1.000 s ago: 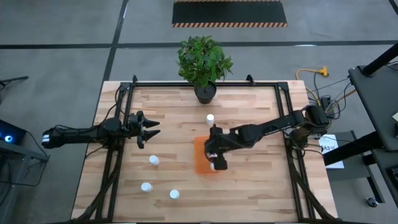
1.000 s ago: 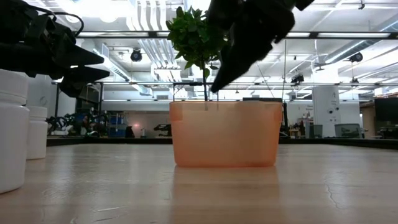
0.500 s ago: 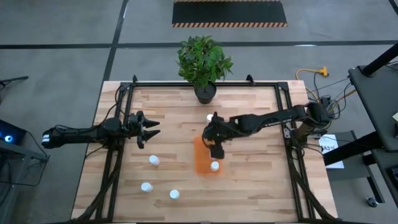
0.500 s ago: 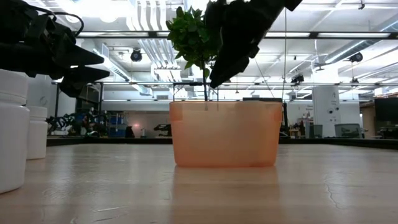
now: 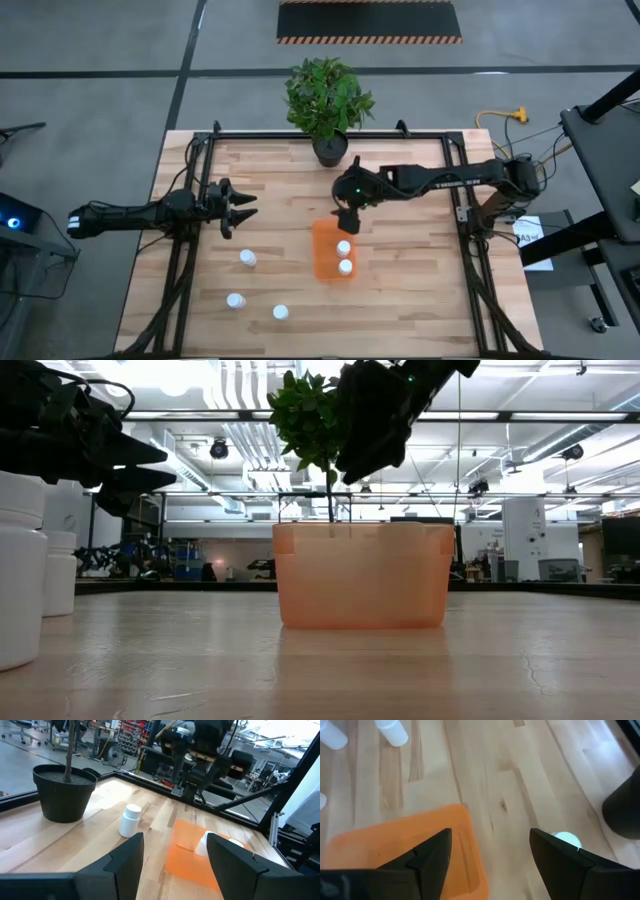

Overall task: Pick and place pill bottles into a basket
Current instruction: Put the white pill bottle into the orange bin

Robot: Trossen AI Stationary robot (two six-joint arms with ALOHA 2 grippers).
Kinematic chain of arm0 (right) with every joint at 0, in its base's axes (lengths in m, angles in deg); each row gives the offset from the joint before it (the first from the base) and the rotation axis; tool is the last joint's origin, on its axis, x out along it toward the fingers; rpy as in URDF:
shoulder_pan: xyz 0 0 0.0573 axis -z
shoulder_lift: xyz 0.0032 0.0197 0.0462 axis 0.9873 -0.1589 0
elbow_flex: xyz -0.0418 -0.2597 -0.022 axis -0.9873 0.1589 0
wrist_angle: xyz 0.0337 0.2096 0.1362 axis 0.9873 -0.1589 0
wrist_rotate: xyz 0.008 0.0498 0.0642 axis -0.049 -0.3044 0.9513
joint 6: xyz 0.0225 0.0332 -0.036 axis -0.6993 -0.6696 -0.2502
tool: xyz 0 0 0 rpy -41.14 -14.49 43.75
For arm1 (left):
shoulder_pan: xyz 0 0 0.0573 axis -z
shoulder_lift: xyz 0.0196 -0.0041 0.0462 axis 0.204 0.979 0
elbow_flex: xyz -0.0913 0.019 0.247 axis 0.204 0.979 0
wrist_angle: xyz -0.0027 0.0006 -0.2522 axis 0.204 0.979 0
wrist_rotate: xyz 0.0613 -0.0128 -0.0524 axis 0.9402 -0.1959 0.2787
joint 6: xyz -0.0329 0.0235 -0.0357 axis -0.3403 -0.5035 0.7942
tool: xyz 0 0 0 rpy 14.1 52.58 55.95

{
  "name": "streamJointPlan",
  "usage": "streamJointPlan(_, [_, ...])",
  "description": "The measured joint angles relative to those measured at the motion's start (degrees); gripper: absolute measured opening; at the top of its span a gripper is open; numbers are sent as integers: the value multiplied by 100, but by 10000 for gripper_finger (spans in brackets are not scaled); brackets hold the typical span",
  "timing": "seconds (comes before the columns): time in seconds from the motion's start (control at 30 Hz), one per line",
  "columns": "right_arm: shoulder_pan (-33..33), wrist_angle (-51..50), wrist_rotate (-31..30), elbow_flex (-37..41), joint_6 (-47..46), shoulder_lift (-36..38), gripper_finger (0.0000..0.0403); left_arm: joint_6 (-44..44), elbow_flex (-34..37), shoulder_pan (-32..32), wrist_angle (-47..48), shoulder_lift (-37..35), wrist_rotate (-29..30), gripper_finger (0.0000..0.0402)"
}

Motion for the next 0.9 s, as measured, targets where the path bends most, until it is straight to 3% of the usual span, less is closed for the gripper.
streamJointPlan(0.9, [258, -460, 1, 184, 807, 659, 249, 0, 0, 0, 1, -4, 0, 200])
